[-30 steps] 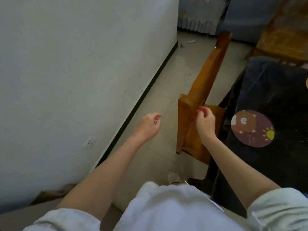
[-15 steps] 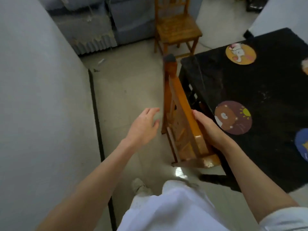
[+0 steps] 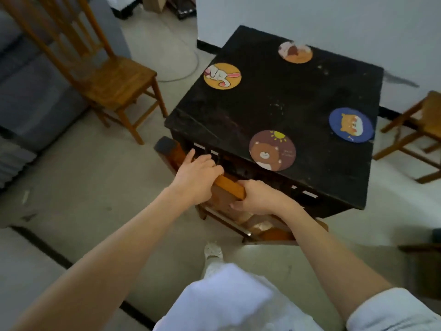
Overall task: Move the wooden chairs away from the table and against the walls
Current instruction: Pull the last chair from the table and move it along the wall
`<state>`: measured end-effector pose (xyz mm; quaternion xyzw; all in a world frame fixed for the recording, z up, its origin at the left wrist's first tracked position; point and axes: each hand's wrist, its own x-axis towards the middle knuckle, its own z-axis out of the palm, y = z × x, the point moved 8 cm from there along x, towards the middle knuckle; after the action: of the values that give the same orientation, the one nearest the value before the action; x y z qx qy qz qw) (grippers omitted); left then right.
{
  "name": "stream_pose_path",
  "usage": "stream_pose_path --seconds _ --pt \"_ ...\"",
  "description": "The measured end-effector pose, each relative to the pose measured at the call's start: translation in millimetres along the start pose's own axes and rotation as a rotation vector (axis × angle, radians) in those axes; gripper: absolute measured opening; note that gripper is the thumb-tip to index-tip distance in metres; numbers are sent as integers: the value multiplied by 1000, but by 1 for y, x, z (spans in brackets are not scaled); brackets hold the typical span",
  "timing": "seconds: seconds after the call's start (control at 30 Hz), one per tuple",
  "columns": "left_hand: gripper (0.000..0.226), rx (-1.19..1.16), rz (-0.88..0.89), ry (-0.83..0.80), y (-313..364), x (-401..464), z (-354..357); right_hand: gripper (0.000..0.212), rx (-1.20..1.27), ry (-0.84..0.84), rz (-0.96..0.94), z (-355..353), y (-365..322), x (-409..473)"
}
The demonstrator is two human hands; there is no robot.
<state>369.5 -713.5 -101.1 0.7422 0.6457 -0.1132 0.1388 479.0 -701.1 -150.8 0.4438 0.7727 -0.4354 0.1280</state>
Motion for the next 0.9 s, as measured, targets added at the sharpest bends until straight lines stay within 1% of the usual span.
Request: stream_pose_path --seconds 0.1,0.13,0.2,0.23,0.3,0.4,0.5,0.57,0.6,0.67,0.73,0.77,0.8,0.9 --pt "10 19 155 -58 0 9 -6 20 0 47 80 0 -2 3" --pt "6 35 202 -100 0 12 -7 20 10 72 109 -2 -4 3" --pt "5 82 264 -213 1 22 -3 19 9 112 154 -6 -7 1" --pt "8 107 295 -280 3 26 1 16 -9 121 178 -6 -8 -1" --pt "22 149 361 -397 6 35 7 7 -34 153 249 -6 -10 -5" --pt "37 198 430 -555 9 36 13 8 -47 215 385 -7 -12 -16" --pt "40 250 545 -608 11 19 18 18 -55 275 529 6 -22 -32" --pt "42 284 633 -627 9 -1 30 19 -74 300 592 25 -33 -42" --pt "44 318 699 -656 5 -19 37 16 -58 339 637 44 -45 -54" --pt "47 309 719 -741 -2 -37 51 9 -70 367 654 62 -56 -66" --pt "55 305 732 -839 -11 -60 68 9 -65 337 690 88 -68 -79" --pt "57 317 753 -880 -15 -77 78 13 -37 319 720 107 -77 -87" --pt "57 301 778 -892 -17 -88 88 18 -24 310 730 121 -80 -92" --pt "45 294 891 -842 -15 -119 112 30 -22 286 731 160 -92 -103"
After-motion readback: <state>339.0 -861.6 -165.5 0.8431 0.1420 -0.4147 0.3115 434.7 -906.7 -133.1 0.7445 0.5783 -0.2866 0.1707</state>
